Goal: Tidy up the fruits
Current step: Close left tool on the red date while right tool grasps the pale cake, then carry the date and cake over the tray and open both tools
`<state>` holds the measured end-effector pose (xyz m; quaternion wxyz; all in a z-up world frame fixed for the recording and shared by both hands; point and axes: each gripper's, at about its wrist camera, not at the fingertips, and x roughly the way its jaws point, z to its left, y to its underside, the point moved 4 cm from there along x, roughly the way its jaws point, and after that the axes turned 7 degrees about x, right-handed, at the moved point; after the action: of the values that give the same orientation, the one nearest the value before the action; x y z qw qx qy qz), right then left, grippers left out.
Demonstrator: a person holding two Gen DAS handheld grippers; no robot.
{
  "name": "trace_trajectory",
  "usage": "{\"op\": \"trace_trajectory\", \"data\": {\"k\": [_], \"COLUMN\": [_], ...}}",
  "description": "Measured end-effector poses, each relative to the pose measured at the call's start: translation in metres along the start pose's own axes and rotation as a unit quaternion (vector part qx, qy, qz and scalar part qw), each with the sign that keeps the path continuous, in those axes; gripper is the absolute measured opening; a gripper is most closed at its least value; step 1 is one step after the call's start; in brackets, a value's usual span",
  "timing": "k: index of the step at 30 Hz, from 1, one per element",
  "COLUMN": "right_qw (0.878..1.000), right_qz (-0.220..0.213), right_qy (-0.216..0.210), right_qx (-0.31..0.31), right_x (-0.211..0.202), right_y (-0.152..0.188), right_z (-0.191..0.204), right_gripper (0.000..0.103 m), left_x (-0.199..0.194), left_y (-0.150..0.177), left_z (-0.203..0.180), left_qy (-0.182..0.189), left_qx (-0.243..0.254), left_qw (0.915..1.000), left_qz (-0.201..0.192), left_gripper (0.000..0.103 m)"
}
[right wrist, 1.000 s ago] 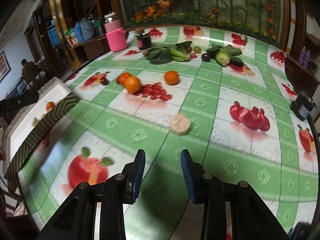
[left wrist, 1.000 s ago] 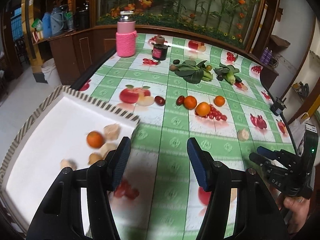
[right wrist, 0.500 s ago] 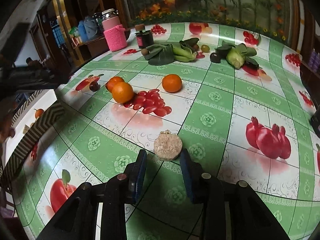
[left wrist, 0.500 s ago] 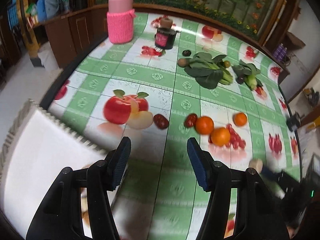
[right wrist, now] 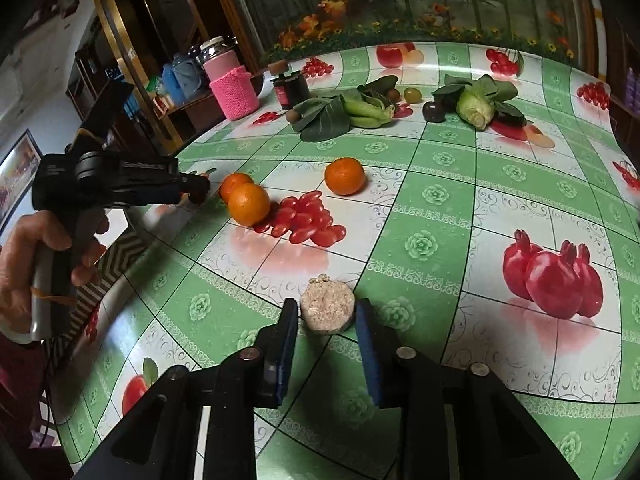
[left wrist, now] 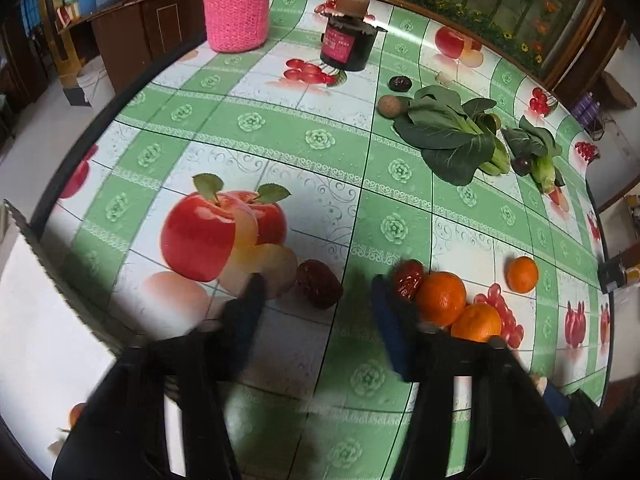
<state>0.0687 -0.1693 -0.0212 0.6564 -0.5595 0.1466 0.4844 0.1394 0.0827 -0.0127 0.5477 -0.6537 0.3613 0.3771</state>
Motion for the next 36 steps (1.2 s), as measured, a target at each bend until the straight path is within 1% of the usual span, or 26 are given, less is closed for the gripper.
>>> {"op": "trace_trajectory", "data": {"k": [1, 3, 6, 11, 16, 21, 25, 30, 36], "right_qw": [1.000, 1.000, 1.000, 1.000, 0.999, 0.999, 0.997, 0.995, 0.990], "right_qz": [0.000, 0.000, 0.000, -0.009, -0.017, -0.018, -0.023, -0.019, -0.007], "right_qy": [0.000, 0.000, 0.006, 0.000, -0.019, -0.038, -0.059, -0.084, -0.114], "right_qx": [0.000, 0.000, -0.009, -0.021, -0.021, -0.030, -0.036, -0.054, -0.081], "right_x": [0.001, 0.002, 0.002, -0.005, -0.014, -0.022, -0.030, -0.031, -0.020], "right_y": [-0.001, -0.002, -0.001, 0.000, 0.004, 0.009, 0.014, 0.022, 0.032], "right_z": [-0.001, 0.000, 0.004, 0.013, 0.025, 0.047, 0.073, 0.111, 0.165], "right_gripper": [0.027, 0.027, 0.027, 0.027, 0.027, 0.027, 0.027, 0.027, 0.027], "left_x": [0.003, 0.003, 0.002, -0.018, -0.057, -0.097, -0.119, -0.144, -0.167], "left_y": [0.000, 0.001, 0.001, 0.007, 0.021, 0.052, 0.072, 0.099, 0.134], "left_z": [0.000, 0.000, 0.003, 0.005, 0.001, 0.004, 0.023, 0.058, 0.105], "left_qy": [0.004, 0.001, 0.010, 0.016, 0.033, 0.047, 0.054, 0.040, -0.002], "left_qx": [-0.001, 0.003, -0.005, -0.002, 0.014, 0.035, 0.024, 0.009, -0.010], "left_qw": [1.0000, 1.0000, 0.9999, 0.9997, 0.9983, 0.9958, 0.9951, 0.9947, 0.9934], "left_qz": [0.005, 0.001, 0.001, -0.016, -0.047, -0.070, -0.079, -0.094, -0.114], "left_gripper": [0.027, 0.024, 0.019, 0.019, 0.018, 0.018, 0.019, 0.019, 0.019]}}
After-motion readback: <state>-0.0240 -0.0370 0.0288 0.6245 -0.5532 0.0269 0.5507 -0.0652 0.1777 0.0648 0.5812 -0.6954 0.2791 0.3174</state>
